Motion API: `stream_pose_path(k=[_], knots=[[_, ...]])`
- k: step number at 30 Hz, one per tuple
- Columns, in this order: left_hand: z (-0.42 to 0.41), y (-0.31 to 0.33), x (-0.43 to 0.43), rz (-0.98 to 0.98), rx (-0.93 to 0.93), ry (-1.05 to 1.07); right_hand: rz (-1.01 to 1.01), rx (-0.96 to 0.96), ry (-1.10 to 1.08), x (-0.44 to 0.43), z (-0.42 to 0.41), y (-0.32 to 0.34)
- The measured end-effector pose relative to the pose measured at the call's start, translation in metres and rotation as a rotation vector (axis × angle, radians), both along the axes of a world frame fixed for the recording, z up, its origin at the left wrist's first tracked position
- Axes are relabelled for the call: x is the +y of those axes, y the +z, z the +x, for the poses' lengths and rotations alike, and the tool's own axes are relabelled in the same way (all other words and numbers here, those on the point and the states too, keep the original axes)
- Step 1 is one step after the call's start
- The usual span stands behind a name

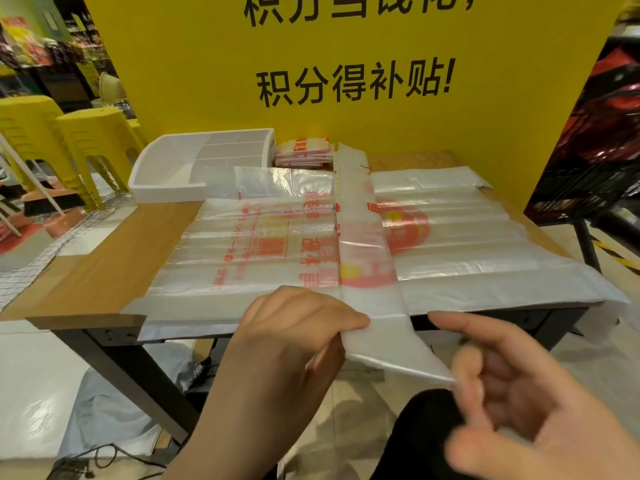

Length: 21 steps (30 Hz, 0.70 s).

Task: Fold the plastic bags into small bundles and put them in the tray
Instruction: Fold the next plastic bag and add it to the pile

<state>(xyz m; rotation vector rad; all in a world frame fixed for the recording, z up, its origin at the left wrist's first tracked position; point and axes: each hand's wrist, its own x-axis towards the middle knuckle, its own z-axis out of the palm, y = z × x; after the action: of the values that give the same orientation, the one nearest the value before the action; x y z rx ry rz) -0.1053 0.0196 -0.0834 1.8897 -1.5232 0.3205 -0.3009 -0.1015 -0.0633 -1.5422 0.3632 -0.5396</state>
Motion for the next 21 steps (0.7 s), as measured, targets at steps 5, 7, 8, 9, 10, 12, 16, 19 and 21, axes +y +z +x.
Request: stream_pose_path(k=[5, 7, 8, 9, 10, 12, 16, 19, 21], knots=[[-0.001, 0.000, -0.003, -0.038, 0.030, -0.013, -0.734, 0.061, -0.264, -0.019, 0.017, -0.004], [-0.003, 0.001, -0.006, -0.049, 0.030, -0.005, -0.710, 0.057, -0.244, -0.017, 0.029, -0.009], [-0.003, 0.001, -0.008, -0.052, 0.035, 0.004, -0.702, 0.074, -0.255, -0.017, 0.033, -0.011], [-0.003, 0.002, -0.009, -0.051, 0.051, 0.012, -0.695, 0.097, -0.271, -0.017, 0.036, -0.013], [-0.003, 0.003, -0.010, -0.041, 0.071, 0.015, -0.675, 0.122, -0.280, -0.017, 0.038, -0.013], [-0.002, 0.004, -0.011, -0.015, 0.087, 0.021, -0.641, 0.165, -0.290, -0.017, 0.041, -0.011], [-0.003, 0.006, -0.013, -0.030, 0.183, 0.035, -0.576, 0.173, -0.315, -0.019, 0.046, -0.010], [-0.006, 0.007, -0.016, -0.094, 0.190, 0.062, -0.473, 0.163, -0.325, -0.020, 0.049, -0.010], [-0.009, 0.006, -0.019, -0.127, 0.191, 0.083, -0.404, 0.135, -0.342, -0.019, 0.051, -0.011]])
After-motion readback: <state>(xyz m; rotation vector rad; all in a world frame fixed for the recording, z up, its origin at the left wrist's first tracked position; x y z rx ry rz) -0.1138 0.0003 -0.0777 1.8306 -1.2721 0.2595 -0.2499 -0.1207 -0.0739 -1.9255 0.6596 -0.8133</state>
